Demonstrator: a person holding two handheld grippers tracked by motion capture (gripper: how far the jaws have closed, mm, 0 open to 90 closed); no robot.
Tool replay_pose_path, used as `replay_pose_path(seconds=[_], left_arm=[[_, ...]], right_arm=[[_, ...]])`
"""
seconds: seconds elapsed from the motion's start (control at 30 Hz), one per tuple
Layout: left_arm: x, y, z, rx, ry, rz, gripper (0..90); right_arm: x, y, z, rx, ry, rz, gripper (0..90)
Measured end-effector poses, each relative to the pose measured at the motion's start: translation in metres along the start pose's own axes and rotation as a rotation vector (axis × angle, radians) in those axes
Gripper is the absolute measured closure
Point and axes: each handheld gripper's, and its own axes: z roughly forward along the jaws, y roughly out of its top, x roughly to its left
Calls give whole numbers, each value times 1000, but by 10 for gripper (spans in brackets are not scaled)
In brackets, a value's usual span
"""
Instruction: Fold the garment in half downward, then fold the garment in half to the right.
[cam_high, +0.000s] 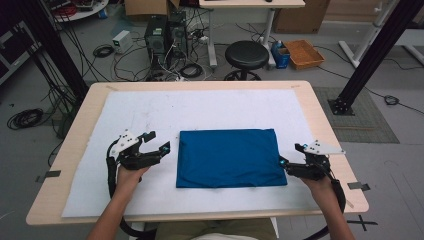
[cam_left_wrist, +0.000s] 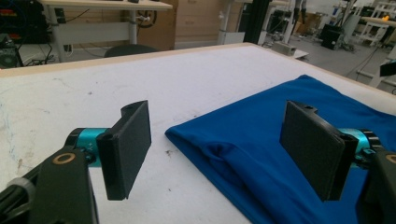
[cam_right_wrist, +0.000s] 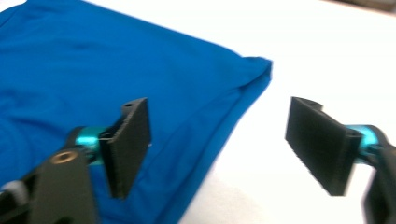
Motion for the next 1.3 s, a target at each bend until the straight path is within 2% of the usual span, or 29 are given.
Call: replay_pose_path(seconds=[0.1,0.23,0.37,0.77,1.13,1.3], left_arm=[[0,0,-1,-6,-11,12,249],[2,1,-3,-21,-14,24,250],[1,2,-6,-27,-12,21,249],[-4,2,0,-5,-10,36,250],[-11,1,0,7,-35,15,249],[-18,0,-1,29,-41,12,249]], right_arm=[[-6,1,-4,-33,-21,38,208],[-13,3,-12,-84,-65,63,208],[-18,2,-20,-132,-73,77,208],[-22,-4,-23,-124,-84,93,208],[-18,-4,-22,-115,-75,83,208],[-17,-4,-18,-114,-65,72,208]])
